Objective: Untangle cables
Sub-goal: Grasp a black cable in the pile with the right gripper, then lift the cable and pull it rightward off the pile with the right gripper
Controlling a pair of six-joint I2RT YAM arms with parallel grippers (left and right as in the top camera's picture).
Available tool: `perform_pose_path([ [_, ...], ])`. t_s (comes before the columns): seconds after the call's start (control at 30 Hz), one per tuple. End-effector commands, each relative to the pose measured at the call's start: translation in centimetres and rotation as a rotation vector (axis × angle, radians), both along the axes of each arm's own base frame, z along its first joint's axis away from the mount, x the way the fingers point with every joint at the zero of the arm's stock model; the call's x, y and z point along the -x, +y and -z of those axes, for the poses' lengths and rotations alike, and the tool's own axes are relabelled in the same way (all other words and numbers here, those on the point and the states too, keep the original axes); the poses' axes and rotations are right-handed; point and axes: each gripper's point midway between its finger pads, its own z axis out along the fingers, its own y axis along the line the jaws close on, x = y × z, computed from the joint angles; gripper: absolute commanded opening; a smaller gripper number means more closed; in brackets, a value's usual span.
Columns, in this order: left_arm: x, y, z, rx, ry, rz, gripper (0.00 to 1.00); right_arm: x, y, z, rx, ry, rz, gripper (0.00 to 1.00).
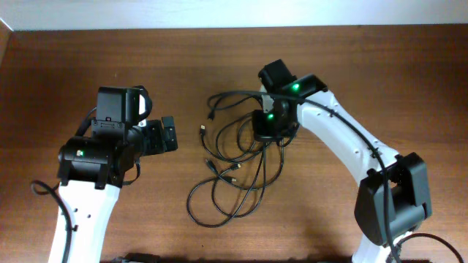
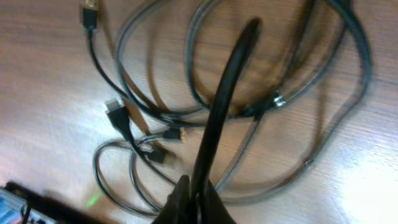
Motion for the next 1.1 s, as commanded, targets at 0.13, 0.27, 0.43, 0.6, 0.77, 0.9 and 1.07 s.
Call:
perform_pose_path([
  [0.13, -0.1, 0.4, -0.2, -0.009, -0.005, -0.016, 0.99, -2.9, -0.9, -16.8, -0.08, -0.311, -0.033, 0.04],
  [0.27, -0.1, 0.4, -0.2, -0.009, -0.005, -0.016, 0.99, -1.6, -1.5, -27.9, -0.181, -0.544, -0.025, 0.04],
  [0.43, -0.1, 0.4, -0.2, -0.009, -0.005, -0.016, 0.99, 1.0, -4.9, -33.1, -0.131, -0.697, 0.037, 0.04],
  [0.6, -0.1, 0.4, -0.2, -0.009, -0.004, -0.016, 0.99, 1.6, -5.3, -33.8, -0.133, -0.718, 0.037, 0.04],
  [0.77, -0.1, 0.4, -0.2, -0.009, -0.004, -0.016, 0.99, 0.8, -5.5, -31.4, -0.069, -0.653, 0.04, 0.04],
  [0.9, 0.0, 0.4, -0.1, -0.01, 0.002, -0.016, 0.99, -0.9, -8.0, -26.9, 0.145, -0.569, 0.087, 0.04],
  [1.07, 0.0, 0.4, -0.1, -0.01, 0.002, -0.016, 0.99, -1.7, -10.6, -22.8, 0.356, -0.49, 0.093, 0.04],
])
